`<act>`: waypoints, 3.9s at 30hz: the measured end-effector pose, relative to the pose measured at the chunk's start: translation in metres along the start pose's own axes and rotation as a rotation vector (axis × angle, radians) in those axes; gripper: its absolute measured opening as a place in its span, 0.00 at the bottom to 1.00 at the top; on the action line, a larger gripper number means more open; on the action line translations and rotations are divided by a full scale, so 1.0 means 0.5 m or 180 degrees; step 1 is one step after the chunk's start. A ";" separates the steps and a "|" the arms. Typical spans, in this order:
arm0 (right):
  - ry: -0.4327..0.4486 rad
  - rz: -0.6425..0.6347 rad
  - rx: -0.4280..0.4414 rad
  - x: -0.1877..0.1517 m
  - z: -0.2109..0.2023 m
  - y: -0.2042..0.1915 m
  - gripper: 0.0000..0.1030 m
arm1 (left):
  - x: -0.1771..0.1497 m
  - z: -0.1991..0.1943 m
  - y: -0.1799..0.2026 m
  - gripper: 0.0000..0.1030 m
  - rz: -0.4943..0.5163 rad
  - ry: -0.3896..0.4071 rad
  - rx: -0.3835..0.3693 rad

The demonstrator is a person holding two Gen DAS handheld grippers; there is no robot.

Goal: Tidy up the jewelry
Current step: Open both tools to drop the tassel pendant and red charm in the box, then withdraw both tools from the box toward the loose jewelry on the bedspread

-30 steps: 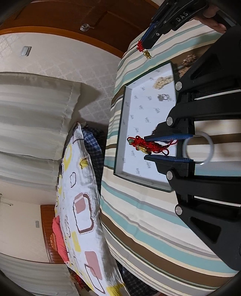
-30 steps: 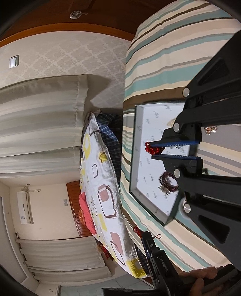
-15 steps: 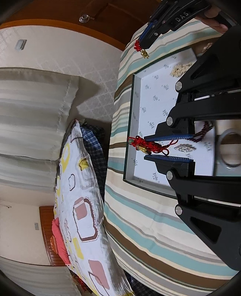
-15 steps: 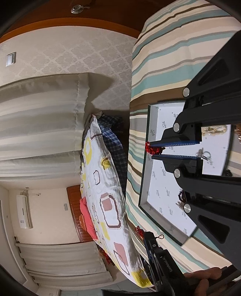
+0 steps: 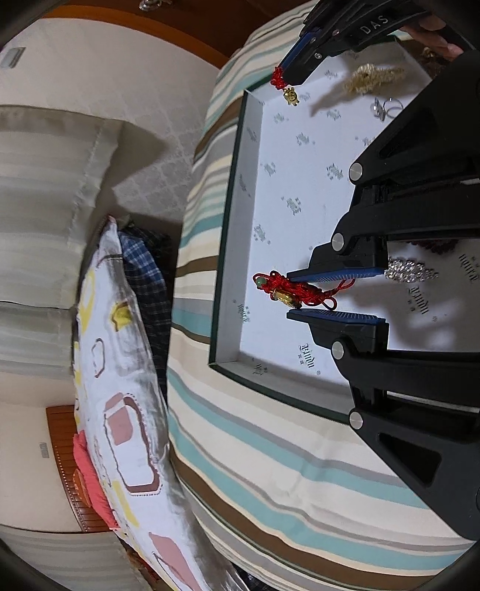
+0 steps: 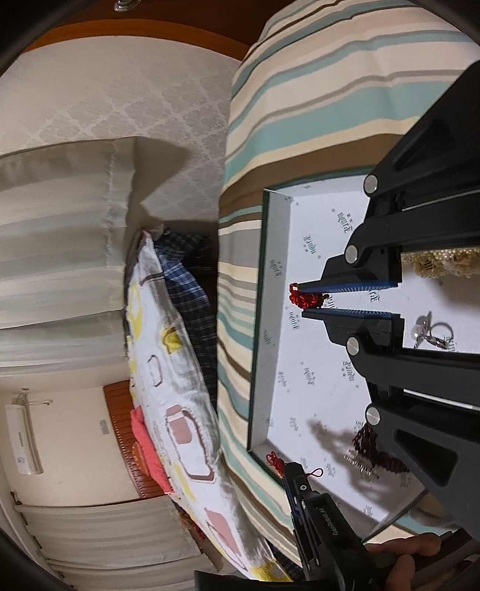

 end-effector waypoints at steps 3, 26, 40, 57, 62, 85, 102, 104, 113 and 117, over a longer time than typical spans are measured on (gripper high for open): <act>-0.0082 0.0025 -0.0006 -0.008 0.012 0.004 0.08 | -0.008 0.014 0.004 0.14 0.0041 -0.0077 0.0004; -0.0345 0.0183 0.0006 -0.031 0.047 0.024 0.11 | -0.027 0.041 0.011 0.15 0.0075 -0.0284 -0.0004; -0.0321 0.0151 -0.0010 -0.035 0.038 0.016 0.32 | -0.032 0.025 0.014 0.44 0.0101 -0.0197 0.0004; -0.0092 0.0049 -0.0031 -0.029 -0.030 -0.010 0.54 | -0.029 -0.058 0.005 0.60 0.0043 0.0022 -0.0007; -0.0020 0.0038 -0.0032 -0.033 -0.069 -0.020 0.56 | -0.041 -0.102 -0.016 0.61 -0.0041 0.0103 -0.0012; 0.0123 -0.0002 -0.0152 -0.153 -0.249 -0.057 0.56 | -0.171 -0.271 -0.074 0.62 -0.0200 0.0289 -0.0068; -0.0026 0.0144 -0.0220 -0.208 -0.250 -0.025 0.56 | -0.237 -0.267 -0.087 0.63 -0.0184 0.0154 -0.0019; -0.0034 0.0168 -0.0233 -0.210 -0.250 -0.019 0.56 | -0.237 -0.266 -0.086 0.63 -0.0188 0.0141 -0.0029; -0.0156 0.0289 -0.0361 -0.221 -0.237 0.023 0.50 | -0.241 -0.248 -0.086 0.63 -0.0192 0.0083 -0.0021; -0.0231 0.0348 -0.0375 -0.228 -0.230 0.037 0.45 | -0.243 -0.242 -0.085 0.63 -0.0192 0.0056 -0.0015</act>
Point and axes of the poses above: each gripper's, at about its wrist camera, not at the fingertips, and z roughly the way its jaws point, y to its right, x to its top, the point moved 5 cm from there along z, roughly the way its jaws point, and after that the axes turned 13 degrees about x, right-handed, at the moved point
